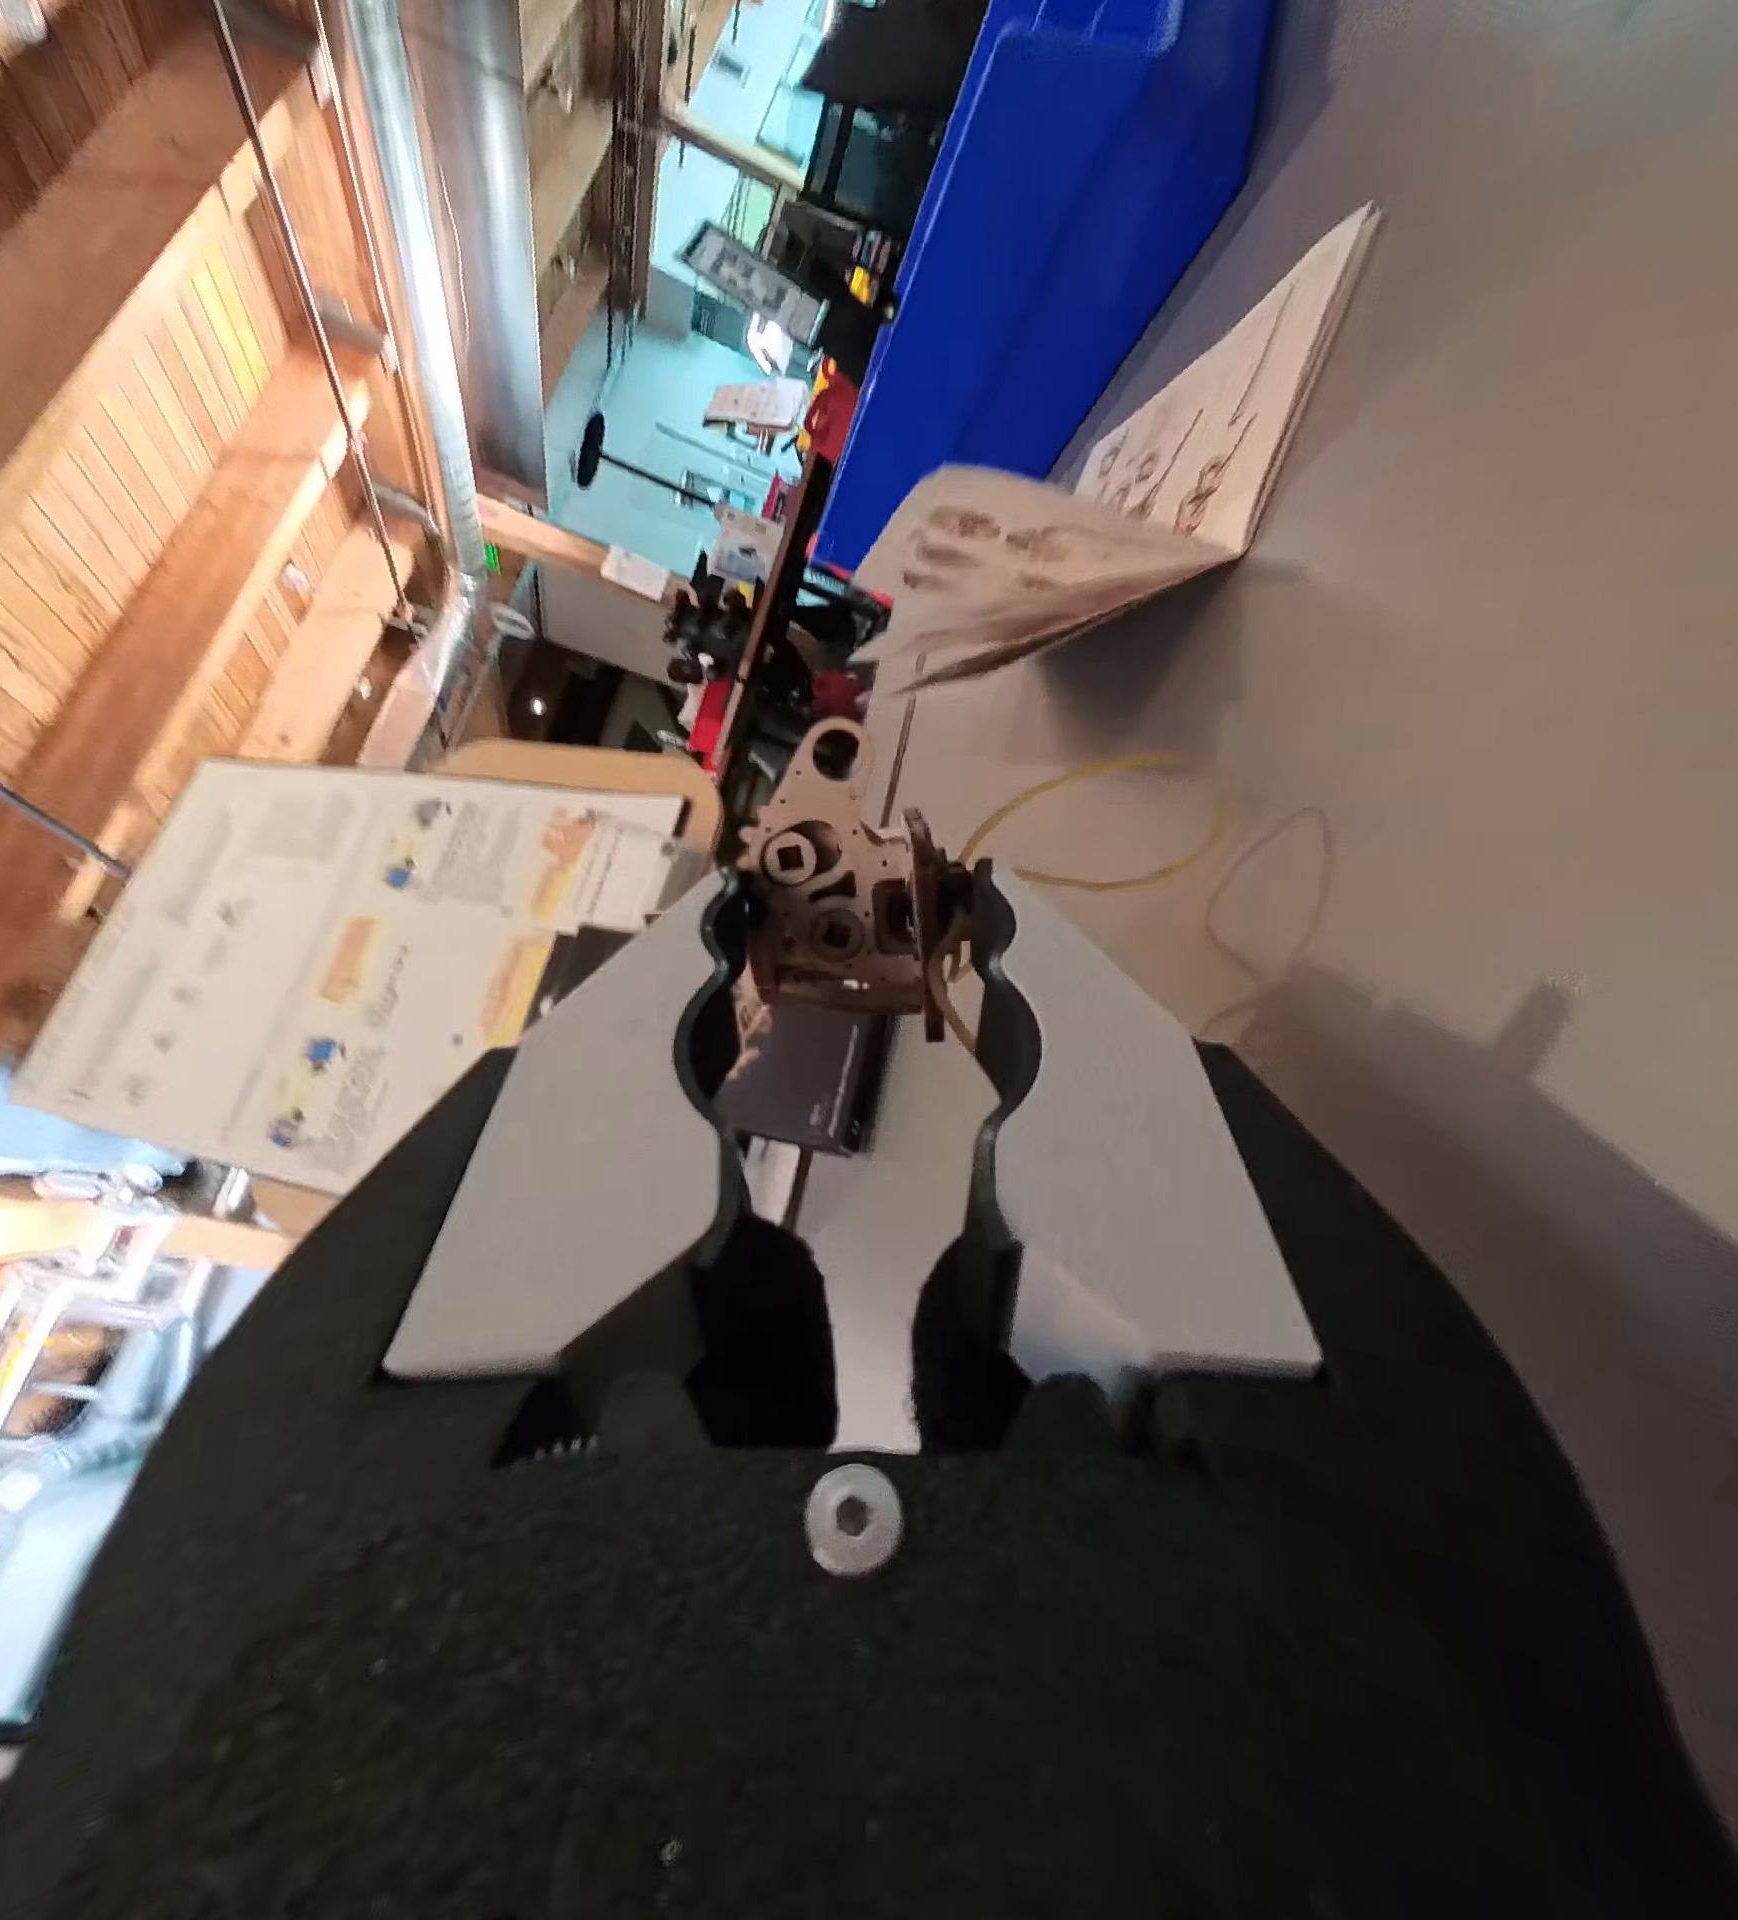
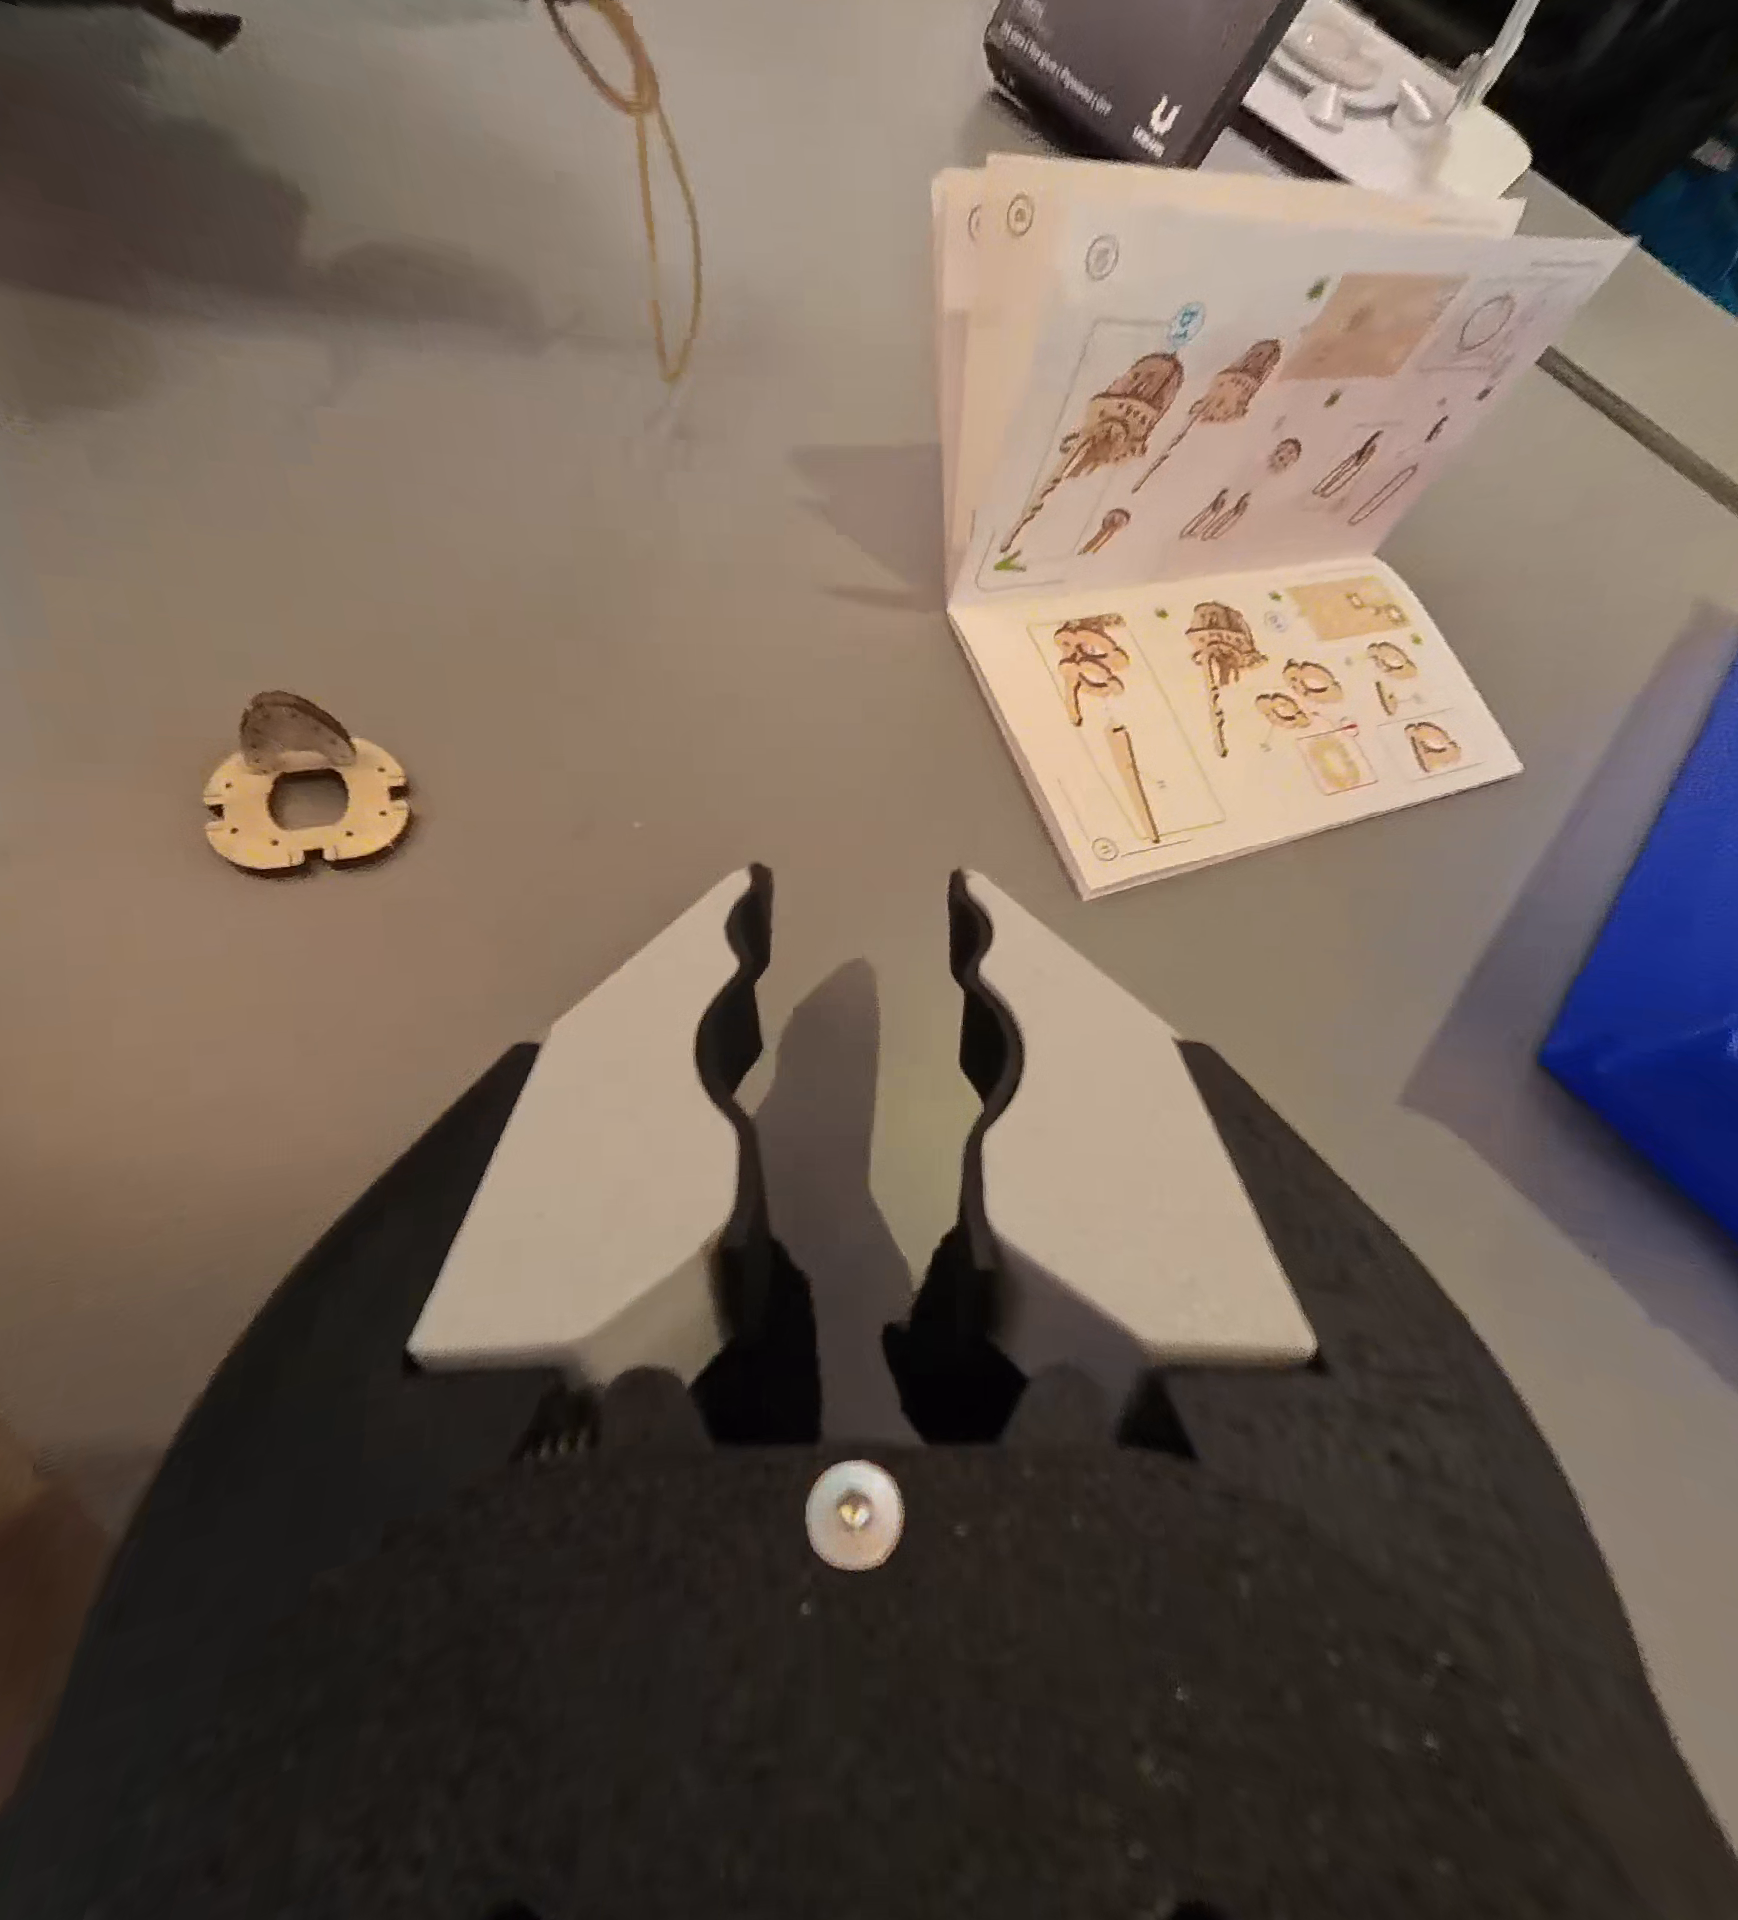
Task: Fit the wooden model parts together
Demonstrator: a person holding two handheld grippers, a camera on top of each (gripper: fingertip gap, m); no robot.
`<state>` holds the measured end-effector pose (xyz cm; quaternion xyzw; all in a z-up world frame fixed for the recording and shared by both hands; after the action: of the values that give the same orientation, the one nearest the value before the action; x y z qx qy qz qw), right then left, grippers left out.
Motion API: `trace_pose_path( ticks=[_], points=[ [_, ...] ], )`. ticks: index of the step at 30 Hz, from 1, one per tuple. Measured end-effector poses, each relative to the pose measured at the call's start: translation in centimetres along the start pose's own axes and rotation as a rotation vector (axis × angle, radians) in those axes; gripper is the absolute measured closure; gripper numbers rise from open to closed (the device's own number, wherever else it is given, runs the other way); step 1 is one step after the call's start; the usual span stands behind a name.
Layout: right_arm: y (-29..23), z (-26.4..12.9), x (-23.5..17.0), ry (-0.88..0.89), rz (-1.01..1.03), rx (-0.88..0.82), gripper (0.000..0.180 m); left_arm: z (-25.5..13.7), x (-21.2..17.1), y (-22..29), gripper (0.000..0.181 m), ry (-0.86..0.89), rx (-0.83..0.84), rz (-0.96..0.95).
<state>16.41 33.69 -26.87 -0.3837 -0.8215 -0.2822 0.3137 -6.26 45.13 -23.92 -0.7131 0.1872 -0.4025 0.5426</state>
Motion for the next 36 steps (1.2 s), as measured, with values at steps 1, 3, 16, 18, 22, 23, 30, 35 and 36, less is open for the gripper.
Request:
trace_pose_path(
  ticks=[1,3,16,18,22,23,30,35,36],
  points=[
    [-0.1,0.0,0.0,-0.007,0.014,0.007,0.146,0.2,-0.6,-0.3,0.141,-0.018,-0.001,-0.028],
    [-0.3,0.1,-0.2,-0.013,0.040,0.037,0.144,0.7,-1.9,-0.8,0.140,-0.058,0.001,-0.069],
    [1.4,-0.3,-2.3,-0.061,0.135,0.117,0.140,2.9,-4.5,1.3,0.140,-0.250,-0.050,0.078],
    [2.0,-0.3,-2.5,-0.053,0.144,0.116,0.140,3.2,-4.5,1.7,0.140,-0.263,-0.054,0.115],
    [2.9,-0.1,-2.7,-0.059,0.137,0.111,0.140,3.6,-4.6,1.7,0.140,-0.282,-0.039,0.136],
    [3.0,0.1,-2.9,-0.067,0.132,0.111,0.140,3.6,-4.8,1.7,0.140,-0.292,-0.039,0.130],
    [2.9,0.8,-3.0,-0.105,0.160,0.150,0.139,3.9,-5.3,1.5,0.140,-0.317,-0.039,0.121],
    [2.7,0.9,-2.8,-0.105,0.158,0.147,0.140,3.7,-5.1,1.3,0.140,-0.299,-0.041,0.100],
    [2.6,0.9,-2.8,-0.105,0.157,0.148,0.140,3.6,-5.1,1.4,0.140,-0.298,-0.046,0.097]
  ],
)
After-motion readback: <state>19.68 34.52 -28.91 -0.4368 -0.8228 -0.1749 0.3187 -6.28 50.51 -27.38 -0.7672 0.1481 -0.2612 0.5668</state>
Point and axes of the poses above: each gripper's, where its closed fingertips meet, z out along the fingers, x out of its top, y = z × x across the jaws, the point moved 6 cm from there along -z, back along the fingers, and after that the axes turned 6 degrees about -y, right-handed, at the moved point
